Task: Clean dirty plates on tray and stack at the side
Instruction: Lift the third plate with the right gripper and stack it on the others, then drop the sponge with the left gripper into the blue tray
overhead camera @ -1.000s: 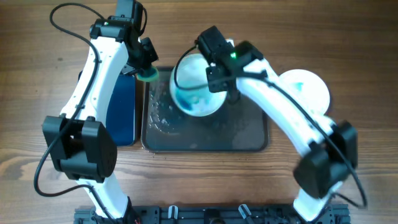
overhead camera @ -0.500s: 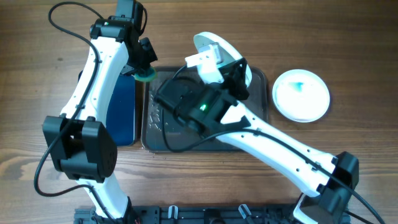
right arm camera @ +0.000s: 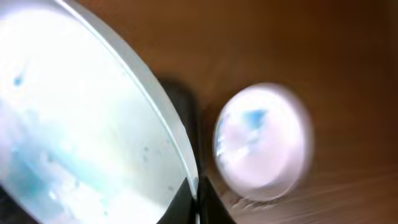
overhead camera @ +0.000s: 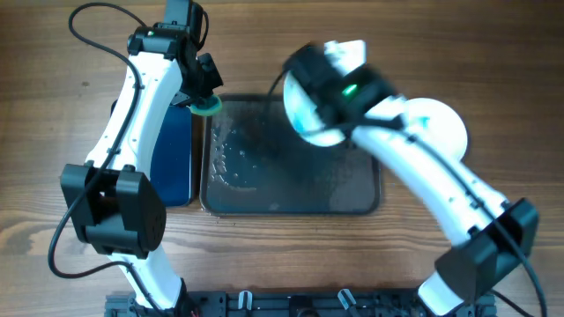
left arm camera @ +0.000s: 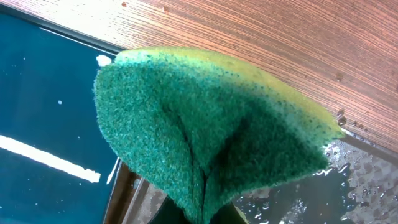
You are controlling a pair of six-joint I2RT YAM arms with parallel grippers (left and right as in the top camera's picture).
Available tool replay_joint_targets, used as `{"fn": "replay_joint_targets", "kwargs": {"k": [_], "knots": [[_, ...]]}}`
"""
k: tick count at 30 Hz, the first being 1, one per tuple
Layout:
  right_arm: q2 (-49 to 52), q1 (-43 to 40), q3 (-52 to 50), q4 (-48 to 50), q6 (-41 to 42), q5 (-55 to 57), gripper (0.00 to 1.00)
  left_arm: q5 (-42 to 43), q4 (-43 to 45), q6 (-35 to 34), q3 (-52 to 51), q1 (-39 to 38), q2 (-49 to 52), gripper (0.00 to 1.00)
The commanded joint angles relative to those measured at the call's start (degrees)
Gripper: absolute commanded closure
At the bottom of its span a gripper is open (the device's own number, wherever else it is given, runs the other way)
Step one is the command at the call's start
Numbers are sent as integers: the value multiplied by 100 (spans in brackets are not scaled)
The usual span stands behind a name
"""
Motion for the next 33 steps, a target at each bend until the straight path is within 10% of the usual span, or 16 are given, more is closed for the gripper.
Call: {"fn": "replay_joint_targets", "kwargs": {"k": [1, 15, 23, 33], "knots": [[-149, -1134, -48, 173, -852, -3482, 96, -201, 13, 48, 59, 37, -42, 96], [-146, -5442, -1071, 474, -507, -3681, 96, -208, 13, 46, 59, 35, -42, 96], [-144, -5510, -2863, 1574, -476, -3635, 94, -208, -11, 50, 59, 35, -39, 96], [-481, -5298, -1958, 1073, -997, -4247, 58, 223, -321, 227, 61, 81, -448, 96]]}}
